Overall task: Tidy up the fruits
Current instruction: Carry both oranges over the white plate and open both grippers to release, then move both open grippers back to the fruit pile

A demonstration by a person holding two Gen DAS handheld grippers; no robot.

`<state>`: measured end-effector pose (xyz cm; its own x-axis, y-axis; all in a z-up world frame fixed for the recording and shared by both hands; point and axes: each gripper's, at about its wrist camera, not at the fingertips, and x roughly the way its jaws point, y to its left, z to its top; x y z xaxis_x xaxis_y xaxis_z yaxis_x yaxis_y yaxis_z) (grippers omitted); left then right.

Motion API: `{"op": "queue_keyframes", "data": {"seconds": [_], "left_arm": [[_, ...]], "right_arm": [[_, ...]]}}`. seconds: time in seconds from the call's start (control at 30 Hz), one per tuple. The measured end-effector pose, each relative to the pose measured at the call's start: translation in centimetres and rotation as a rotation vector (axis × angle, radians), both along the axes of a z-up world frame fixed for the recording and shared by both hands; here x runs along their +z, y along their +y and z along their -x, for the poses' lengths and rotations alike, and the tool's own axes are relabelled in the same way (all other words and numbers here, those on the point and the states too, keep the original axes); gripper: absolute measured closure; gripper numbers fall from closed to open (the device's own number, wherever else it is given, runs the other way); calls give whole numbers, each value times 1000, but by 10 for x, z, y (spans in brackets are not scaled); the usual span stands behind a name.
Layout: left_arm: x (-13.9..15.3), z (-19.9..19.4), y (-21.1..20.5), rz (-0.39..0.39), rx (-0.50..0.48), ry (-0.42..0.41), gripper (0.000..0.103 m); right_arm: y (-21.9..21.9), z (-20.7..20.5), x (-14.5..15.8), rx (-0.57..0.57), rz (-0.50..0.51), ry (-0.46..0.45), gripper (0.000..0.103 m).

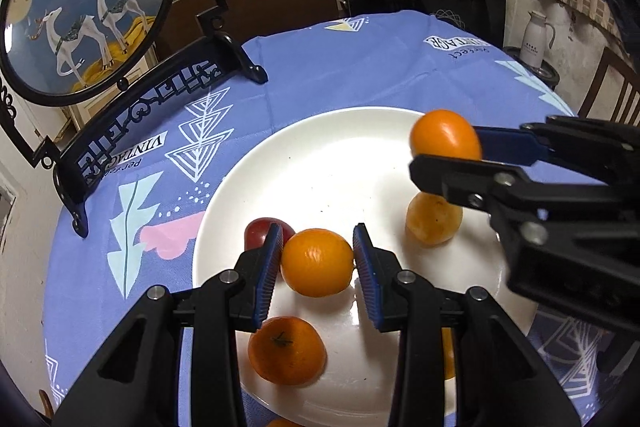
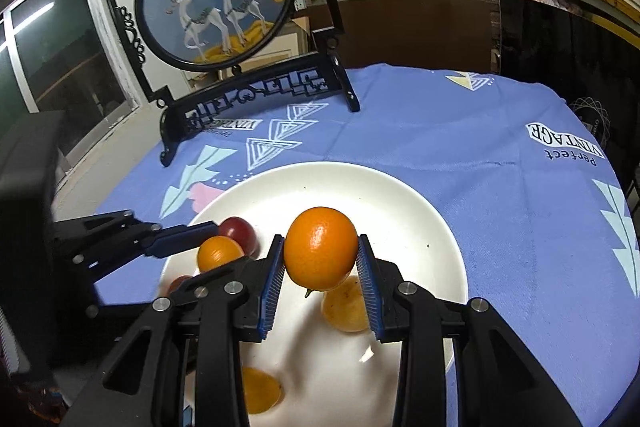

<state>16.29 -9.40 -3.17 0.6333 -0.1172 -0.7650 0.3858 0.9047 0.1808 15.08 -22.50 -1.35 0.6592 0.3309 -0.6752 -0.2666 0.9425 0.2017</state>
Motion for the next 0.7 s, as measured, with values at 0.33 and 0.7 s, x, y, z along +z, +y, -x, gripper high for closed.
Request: {"op": "queue_keyframes", "data": {"seconds": [0.33,0.7], "left_arm": [[13,7,5,-3,13,-63,50],[28,50,17,13,14,-98,45]], "right_arm": [[-5,3,6,-26,16,-15,47],[-16,58,17,-20,19,-17,38]]}}
